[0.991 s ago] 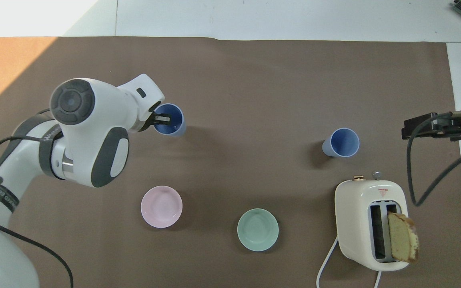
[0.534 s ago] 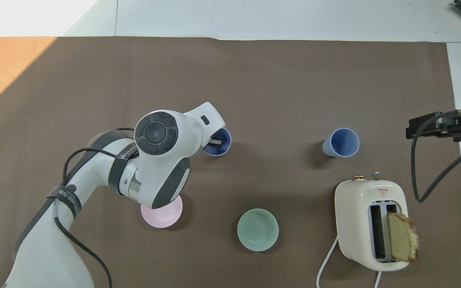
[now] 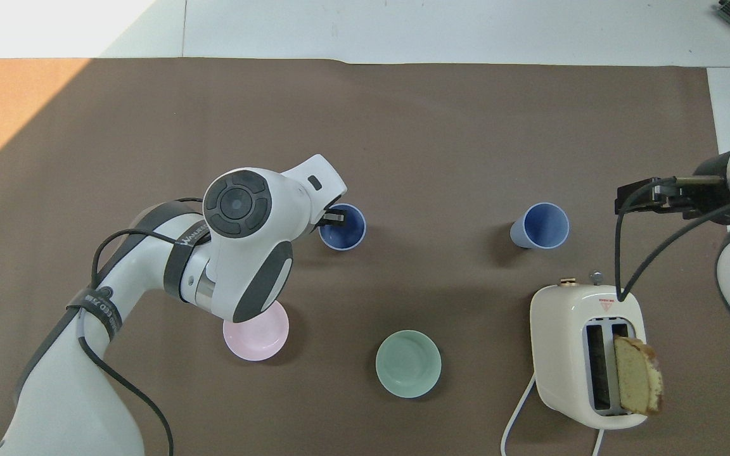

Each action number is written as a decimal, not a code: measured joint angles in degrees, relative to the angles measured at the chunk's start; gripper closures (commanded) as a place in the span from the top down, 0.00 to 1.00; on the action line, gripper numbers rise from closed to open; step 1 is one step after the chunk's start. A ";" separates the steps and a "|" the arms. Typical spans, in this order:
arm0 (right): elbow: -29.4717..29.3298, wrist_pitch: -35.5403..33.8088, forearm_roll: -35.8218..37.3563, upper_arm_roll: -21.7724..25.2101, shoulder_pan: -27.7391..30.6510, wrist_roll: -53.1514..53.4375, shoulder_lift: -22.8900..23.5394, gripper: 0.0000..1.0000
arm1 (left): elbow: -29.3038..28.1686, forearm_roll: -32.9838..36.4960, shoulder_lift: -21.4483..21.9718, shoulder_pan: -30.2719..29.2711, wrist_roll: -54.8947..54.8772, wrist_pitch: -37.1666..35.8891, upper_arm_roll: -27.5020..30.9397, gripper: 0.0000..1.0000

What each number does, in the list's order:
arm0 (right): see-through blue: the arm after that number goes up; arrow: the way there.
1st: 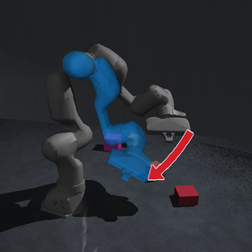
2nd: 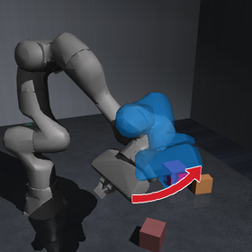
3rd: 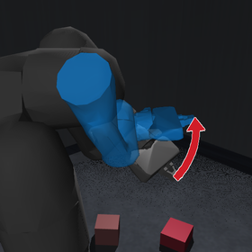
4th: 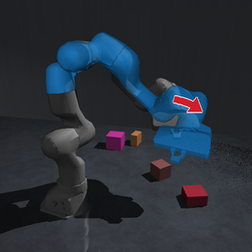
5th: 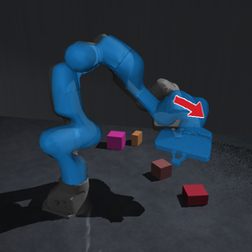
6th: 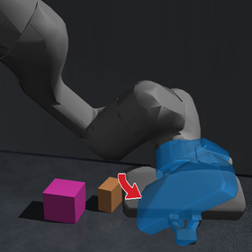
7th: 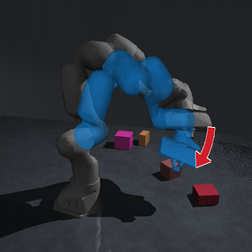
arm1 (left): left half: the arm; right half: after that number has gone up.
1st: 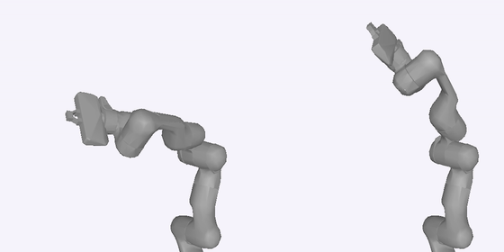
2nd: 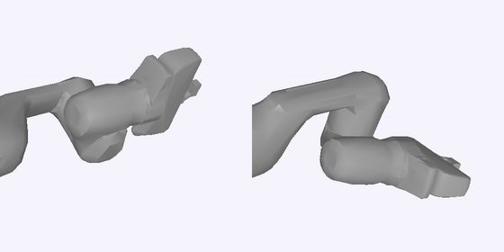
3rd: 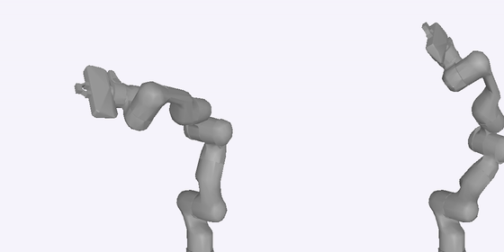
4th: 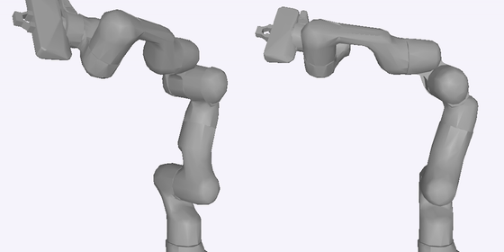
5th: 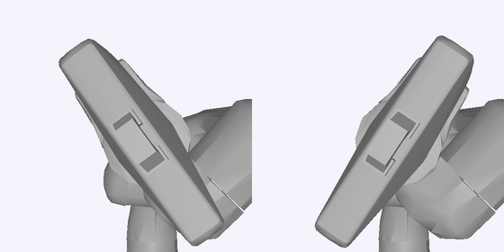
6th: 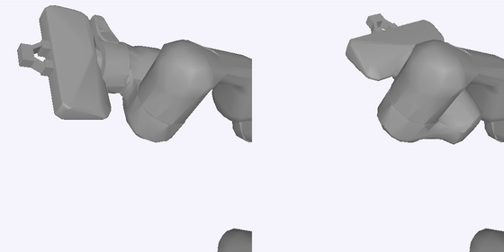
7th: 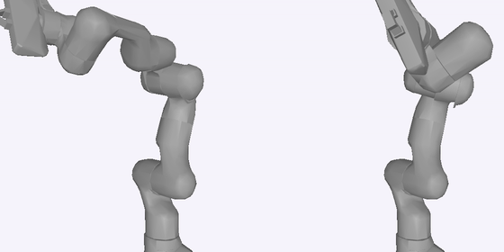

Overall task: Stack blue cups with both arms
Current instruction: 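Release the cup with the left gripper while the right gripper reaches the other cup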

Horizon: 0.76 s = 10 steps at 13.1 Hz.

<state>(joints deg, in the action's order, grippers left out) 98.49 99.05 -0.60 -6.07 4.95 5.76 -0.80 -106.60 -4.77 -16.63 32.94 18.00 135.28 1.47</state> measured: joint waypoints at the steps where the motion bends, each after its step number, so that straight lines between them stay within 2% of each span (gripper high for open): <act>1: 1.86 1.85 0.00 0.00 -0.01 0.00 0.19 1.00 | 0.18 0.00 0.18 -0.96 -0.01 0.00 0.21 1.00; 4: 6.31 5.77 -0.02 -0.04 -0.13 0.00 2.55 1.00 | 0.63 0.01 2.09 -4.38 -2.66 -0.66 0.63 1.00; 10: 11.68 16.65 -0.05 -0.05 -0.14 0.03 8.82 1.00 | 0.91 0.03 12.72 -15.03 -16.15 -15.71 1.03 1.00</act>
<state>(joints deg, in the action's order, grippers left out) 110.17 115.70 -0.65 -6.13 4.82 5.78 8.02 -105.69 -4.74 -3.91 17.90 1.85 119.57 2.49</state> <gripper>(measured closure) 0.000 0.000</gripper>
